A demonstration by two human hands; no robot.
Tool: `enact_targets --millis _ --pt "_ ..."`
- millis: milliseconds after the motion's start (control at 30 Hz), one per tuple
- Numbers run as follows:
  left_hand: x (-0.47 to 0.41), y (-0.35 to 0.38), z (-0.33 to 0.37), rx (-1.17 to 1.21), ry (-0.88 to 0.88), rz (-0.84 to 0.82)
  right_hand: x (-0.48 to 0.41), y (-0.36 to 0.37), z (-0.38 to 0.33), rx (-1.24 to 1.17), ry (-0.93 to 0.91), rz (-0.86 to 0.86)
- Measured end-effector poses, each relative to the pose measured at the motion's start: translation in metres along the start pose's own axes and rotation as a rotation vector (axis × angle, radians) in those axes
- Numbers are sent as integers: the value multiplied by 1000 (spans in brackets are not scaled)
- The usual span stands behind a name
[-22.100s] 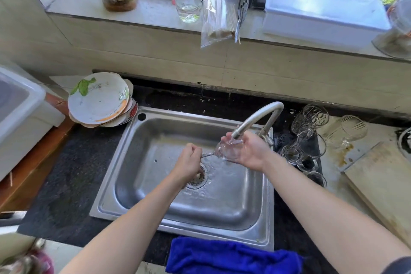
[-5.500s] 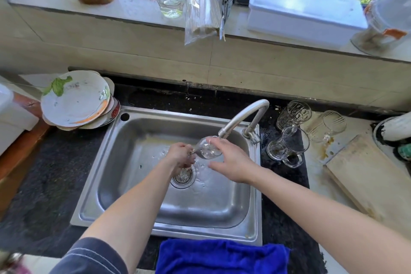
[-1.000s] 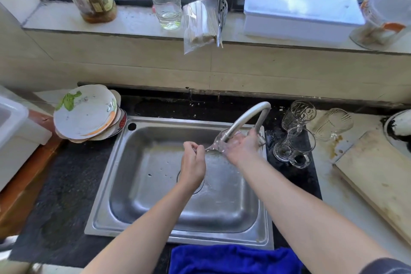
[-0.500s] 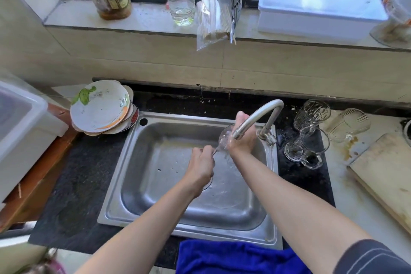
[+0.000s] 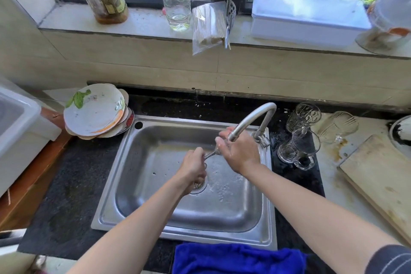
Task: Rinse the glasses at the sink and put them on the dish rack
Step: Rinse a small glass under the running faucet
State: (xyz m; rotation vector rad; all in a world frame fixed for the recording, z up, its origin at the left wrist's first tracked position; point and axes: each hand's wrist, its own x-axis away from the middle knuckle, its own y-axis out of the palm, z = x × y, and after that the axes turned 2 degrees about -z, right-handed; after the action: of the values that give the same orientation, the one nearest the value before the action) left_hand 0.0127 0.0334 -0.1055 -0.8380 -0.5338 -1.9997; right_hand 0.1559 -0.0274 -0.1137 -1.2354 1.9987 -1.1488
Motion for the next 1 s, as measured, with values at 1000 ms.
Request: enact_targets --millis 1000 --pt "-52 61 0 468 -144 -39 77 -40 34 -170 -138 58"
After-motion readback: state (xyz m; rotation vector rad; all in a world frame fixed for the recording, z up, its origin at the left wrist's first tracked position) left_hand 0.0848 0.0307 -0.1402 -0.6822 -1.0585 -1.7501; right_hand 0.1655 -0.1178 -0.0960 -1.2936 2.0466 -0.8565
